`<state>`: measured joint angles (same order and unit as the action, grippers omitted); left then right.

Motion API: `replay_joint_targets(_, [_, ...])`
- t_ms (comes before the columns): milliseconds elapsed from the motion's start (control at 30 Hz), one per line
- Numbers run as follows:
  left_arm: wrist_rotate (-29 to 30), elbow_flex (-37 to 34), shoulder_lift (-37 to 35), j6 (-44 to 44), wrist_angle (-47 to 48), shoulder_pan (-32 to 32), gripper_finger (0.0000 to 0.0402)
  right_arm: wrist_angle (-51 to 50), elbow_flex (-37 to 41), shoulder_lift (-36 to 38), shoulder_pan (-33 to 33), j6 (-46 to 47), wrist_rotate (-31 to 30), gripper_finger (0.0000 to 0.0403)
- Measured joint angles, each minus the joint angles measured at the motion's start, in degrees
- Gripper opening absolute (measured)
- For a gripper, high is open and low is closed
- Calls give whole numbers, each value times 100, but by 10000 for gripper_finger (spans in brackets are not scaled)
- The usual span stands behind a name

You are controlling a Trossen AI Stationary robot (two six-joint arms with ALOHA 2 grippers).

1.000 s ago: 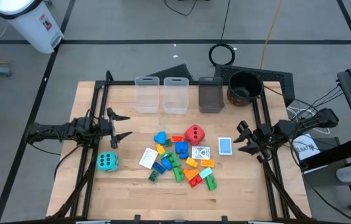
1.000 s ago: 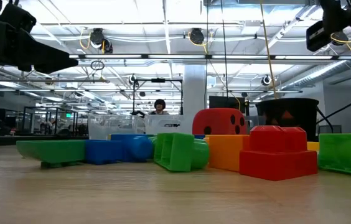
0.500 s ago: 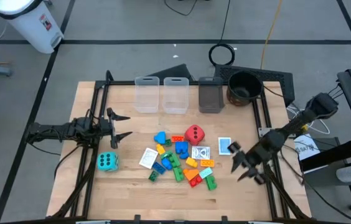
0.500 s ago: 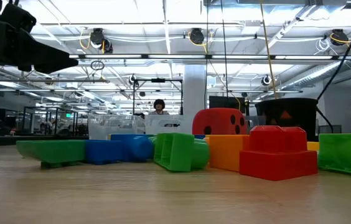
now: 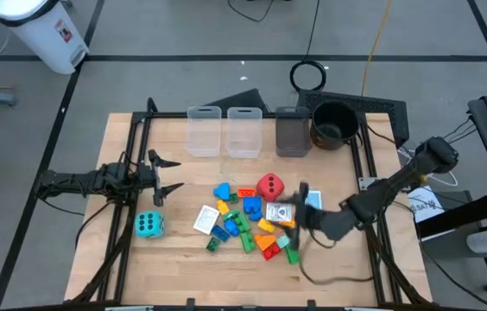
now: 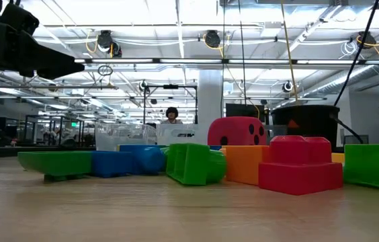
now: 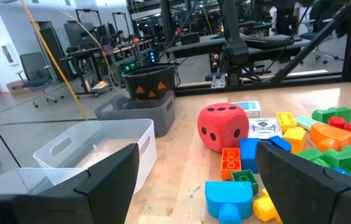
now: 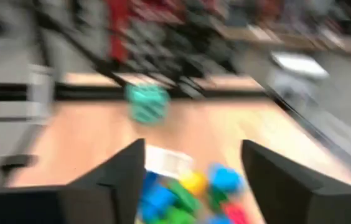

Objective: Pick & Place Toys
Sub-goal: Put the blue deck of cards into the black bin

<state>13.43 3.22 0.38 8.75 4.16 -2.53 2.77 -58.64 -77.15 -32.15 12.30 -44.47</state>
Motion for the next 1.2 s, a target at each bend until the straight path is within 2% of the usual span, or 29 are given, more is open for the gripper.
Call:
replay_joint_targets(100, [2,1,-2,0,-4,-1,324,-2126,-870,0,186,1517,14,314])
replay_joint_targets(200, [0,0,-2,0,-4,0,324,-4102,-1469,27,457,3462,388,346])
replay_joint_targets(333, [4,0,-2,0,-4,-2,324,-6034,-1421,4,939,5384,1603,354])
replay_joint_targets(433, [4,0,-2,0,-5,-1,324,-6704,-1000,21,1259,6191,2391,349])
replay_joint_targets(533, [4,0,0,0,-4,-2,324,-6682,-363,3,1512,6564,3033,347])
replay_joint_targets(600, [4,2,0,0,-5,0,324,-6404,75,6,1605,6642,3237,347])
replay_joint_targets(833, [4,1,-2,0,-7,0,324,-4711,1507,14,1971,6714,4009,350])
replay_joint_targets(1033, [4,0,0,0,-5,-2,324,-3693,2030,33,2127,6817,3914,350])
replay_joint_targets(1200, [4,0,-2,0,-7,-2,324,-3523,2095,15,2121,6801,3199,350])
